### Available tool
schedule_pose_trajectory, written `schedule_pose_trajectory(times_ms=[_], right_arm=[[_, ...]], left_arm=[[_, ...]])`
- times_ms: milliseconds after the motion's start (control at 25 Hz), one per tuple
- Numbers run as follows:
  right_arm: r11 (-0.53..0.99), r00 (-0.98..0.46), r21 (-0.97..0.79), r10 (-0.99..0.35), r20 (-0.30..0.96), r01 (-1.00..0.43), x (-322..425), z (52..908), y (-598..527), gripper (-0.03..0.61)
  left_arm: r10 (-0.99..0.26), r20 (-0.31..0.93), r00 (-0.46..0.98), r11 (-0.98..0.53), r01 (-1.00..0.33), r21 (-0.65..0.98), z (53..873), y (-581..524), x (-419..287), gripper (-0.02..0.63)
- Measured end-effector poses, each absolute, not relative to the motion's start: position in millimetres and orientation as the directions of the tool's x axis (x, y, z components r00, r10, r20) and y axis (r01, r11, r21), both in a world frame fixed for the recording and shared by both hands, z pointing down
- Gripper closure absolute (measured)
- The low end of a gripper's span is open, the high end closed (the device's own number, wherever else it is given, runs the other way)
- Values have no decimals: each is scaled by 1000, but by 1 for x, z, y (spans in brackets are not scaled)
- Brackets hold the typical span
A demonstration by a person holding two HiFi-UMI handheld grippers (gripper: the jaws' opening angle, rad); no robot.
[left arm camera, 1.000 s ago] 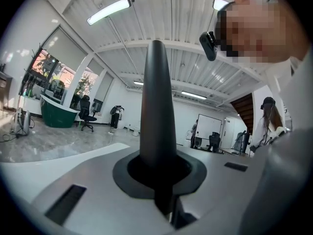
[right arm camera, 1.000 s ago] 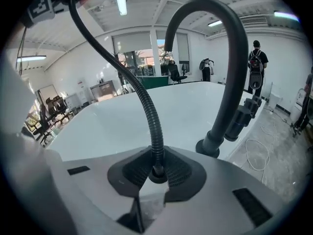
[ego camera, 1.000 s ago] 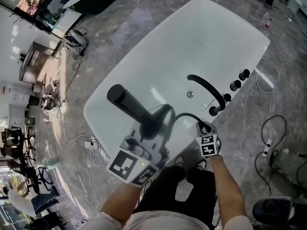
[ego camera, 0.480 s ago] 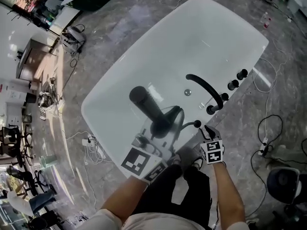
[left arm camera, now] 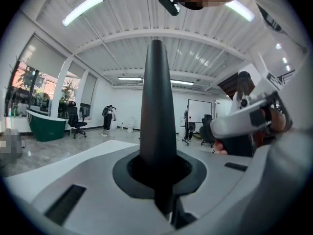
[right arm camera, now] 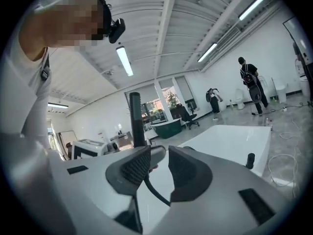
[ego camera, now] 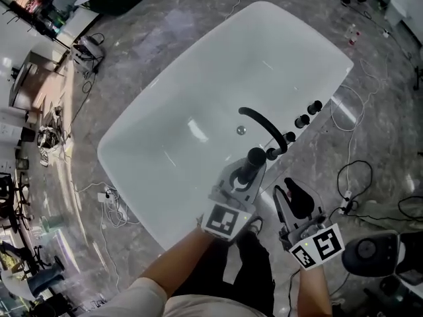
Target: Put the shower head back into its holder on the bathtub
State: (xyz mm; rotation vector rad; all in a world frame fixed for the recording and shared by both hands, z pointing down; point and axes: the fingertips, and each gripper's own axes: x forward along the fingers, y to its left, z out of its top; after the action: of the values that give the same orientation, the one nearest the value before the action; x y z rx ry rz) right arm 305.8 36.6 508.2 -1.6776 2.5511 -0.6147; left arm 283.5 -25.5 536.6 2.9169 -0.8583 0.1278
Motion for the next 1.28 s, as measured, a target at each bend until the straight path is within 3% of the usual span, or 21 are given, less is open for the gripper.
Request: schedule_pose_trajectory(times_ms=[280, 600, 920, 1280], right_arm=[[284, -369, -365, -910, 188, -887, 321, 554, 48, 485], [196, -309, -378, -913, 266, -905, 359, 640, 70, 485], [216, -345, -391, -890, 297, -895, 366, 692, 70, 485], [276, -409, -401, -864, 295, -873, 350, 709, 60, 485]], left_arm=[[-603, 58, 796, -786, -604, 130, 603, -35, 284, 581], [-608, 111, 786, -790, -613, 15, 710, -29, 319, 581], [-620, 149, 770, -779, -627, 4, 790, -28, 338, 581], [-629, 163, 760, -769, -639, 16, 812, -31, 336, 581]])
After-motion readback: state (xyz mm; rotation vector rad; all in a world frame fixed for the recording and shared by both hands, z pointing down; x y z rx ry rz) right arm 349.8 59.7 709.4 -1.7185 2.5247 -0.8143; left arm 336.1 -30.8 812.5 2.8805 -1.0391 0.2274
